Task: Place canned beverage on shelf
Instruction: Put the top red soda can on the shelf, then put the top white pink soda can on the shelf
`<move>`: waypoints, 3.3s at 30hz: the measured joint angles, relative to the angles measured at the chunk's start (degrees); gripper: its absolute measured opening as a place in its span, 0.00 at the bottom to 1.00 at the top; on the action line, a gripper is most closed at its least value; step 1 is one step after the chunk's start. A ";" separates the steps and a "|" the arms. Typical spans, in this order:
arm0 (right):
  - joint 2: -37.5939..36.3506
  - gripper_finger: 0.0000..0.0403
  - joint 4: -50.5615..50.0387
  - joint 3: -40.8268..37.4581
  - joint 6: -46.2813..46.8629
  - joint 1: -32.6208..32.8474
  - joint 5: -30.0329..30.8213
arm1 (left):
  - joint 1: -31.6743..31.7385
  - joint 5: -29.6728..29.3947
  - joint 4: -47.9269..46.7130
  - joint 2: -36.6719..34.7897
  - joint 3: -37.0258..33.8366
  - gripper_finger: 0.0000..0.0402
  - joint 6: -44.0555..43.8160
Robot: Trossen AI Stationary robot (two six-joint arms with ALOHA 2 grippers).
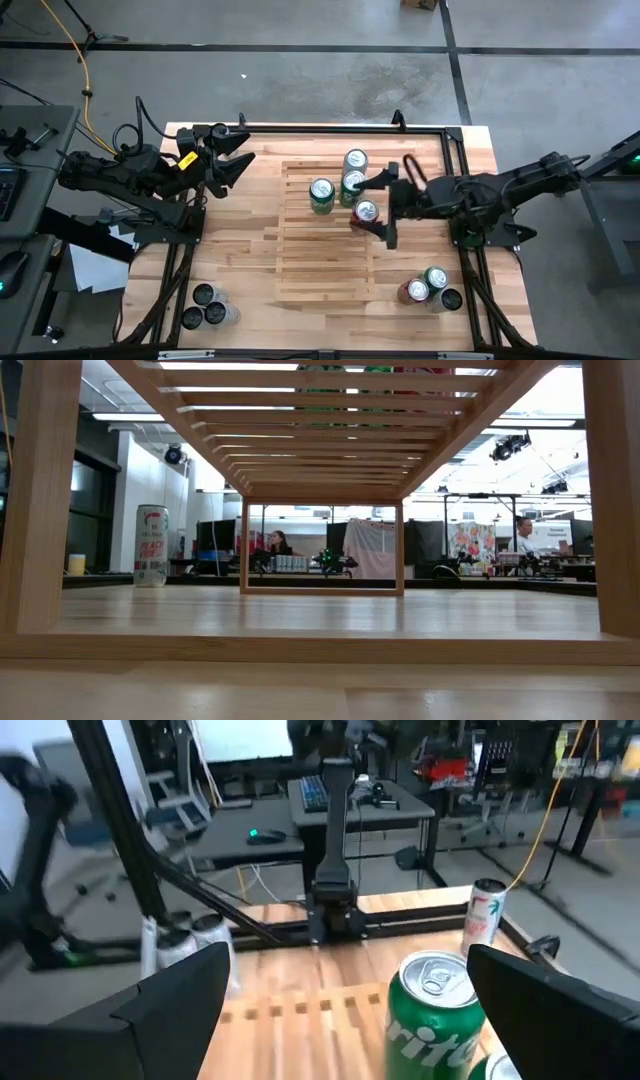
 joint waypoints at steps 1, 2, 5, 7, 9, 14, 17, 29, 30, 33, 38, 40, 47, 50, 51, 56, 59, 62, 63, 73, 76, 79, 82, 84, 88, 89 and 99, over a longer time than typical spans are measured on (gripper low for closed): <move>-0.42 0.98 -1.60 1.20 1.90 0.01 0.00 | 0.00 0.00 0.02 0.00 0.00 0.92 0.00; -0.87 0.98 -3.32 2.29 3.46 0.02 -0.04 | 0.02 0.00 0.02 0.00 0.00 0.92 0.00; -2.16 0.98 -11.14 5.78 5.95 0.01 -1.96 | 0.00 0.00 0.02 0.00 0.00 0.92 0.00; -2.56 0.98 -16.46 8.15 6.00 0.01 -4.38 | 0.00 -0.02 0.02 0.00 0.00 0.92 0.03; -2.60 0.98 -22.18 10.52 8.01 0.03 -5.18 | 0.00 -0.02 0.04 0.00 0.00 0.92 0.74; -2.71 0.92 -36.91 14.46 14.08 0.64 -7.50 | 0.00 -0.04 0.02 0.00 0.00 0.92 1.52; -2.60 0.79 -47.34 13.36 19.04 2.07 -6.81 | 0.00 -0.04 0.03 0.00 0.00 0.92 1.53; -2.60 0.05 -33.73 -10.11 32.08 6.81 -11.58 | 0.00 -0.09 0.03 0.00 0.00 0.92 1.53; -2.62 0.05 -31.98 -10.77 32.76 6.65 -11.54 | 0.00 -0.18 0.04 0.00 0.00 0.92 1.53; -2.64 0.02 -30.62 -11.20 31.79 6.34 -8.96 | 0.01 -0.35 0.04 0.00 0.00 0.92 1.53; -2.69 0.01 -31.04 -10.22 30.01 5.92 -0.26 | 0.02 -0.35 0.02 0.00 0.00 0.92 1.53; -2.69 0.00 -31.04 -10.12 28.81 5.39 -0.02 | 0.02 -0.35 0.02 0.00 0.00 0.92 1.53; -2.69 0.00 -28.06 -10.10 26.03 3.76 -1.05 | 0.02 -0.34 0.02 0.00 0.00 0.92 1.53; -2.47 0.00 -26.61 -10.06 24.84 3.00 -1.05 | 0.02 -0.33 0.02 0.00 0.00 0.92 1.53; -2.43 0.00 -26.40 -10.06 24.24 2.79 -1.09 | 0.02 -0.33 0.00 0.00 0.00 0.92 1.54; -2.18 0.00 -24.25 -10.06 21.77 1.28 -1.16 | 0.02 -0.33 0.00 0.00 0.00 0.92 2.50; -1.78 0.00 -22.61 -10.04 20.74 0.42 -1.78 | 0.02 -0.33 0.00 0.00 0.00 0.92 2.51; -1.63 0.00 -21.97 -10.04 19.71 -0.22 -2.91 | 0.02 -0.33 0.00 -0.02 0.00 0.92 2.51; -1.66 0.00 -21.89 -10.04 19.65 -0.43 -3.03 | 0.01 -0.33 0.00 -0.01 0.00 0.92 2.55; -3.80 0.00 -24.87 -10.04 20.46 -0.76 -7.30 | 0.02 -0.30 -0.56 -0.76 0.00 0.92 2.45; -7.35 0.00 -25.34 -10.04 21.61 -0.76 -7.34 | 0.01 -0.29 -2.15 -2.06 0.00 0.92 1.51; -11.74 0.00 -23.71 -10.04 21.89 -0.78 -4.10 | 0.02 -0.29 -4.81 -3.19 -0.02 0.92 1.10; -15.65 0.00 -18.19 -10.04 20.45 -0.80 0.93 | 0.04 -0.31 -6.91 -3.91 -0.02 0.92 1.20; -17.68 0.00 -12.79 -10.02 17.14 -0.80 3.79 | 0.04 -0.43 -7.69 -3.90 0.00 0.92 2.69; -19.23 0.00 0.74 -9.95 6.52 -0.80 8.09 | 0.15 -3.08 -9.70 -3.18 0.00 0.92 5.79; -19.11 0.00 4.49 -9.95 3.54 -0.80 8.66 | 0.40 -3.62 -10.19 -2.96 0.00 0.92 6.09; -14.93 0.06 16.61 -9.95 -6.84 -6.63 13.70 | 2.69 -2.45 -12.39 -2.47 0.00 0.92 6.01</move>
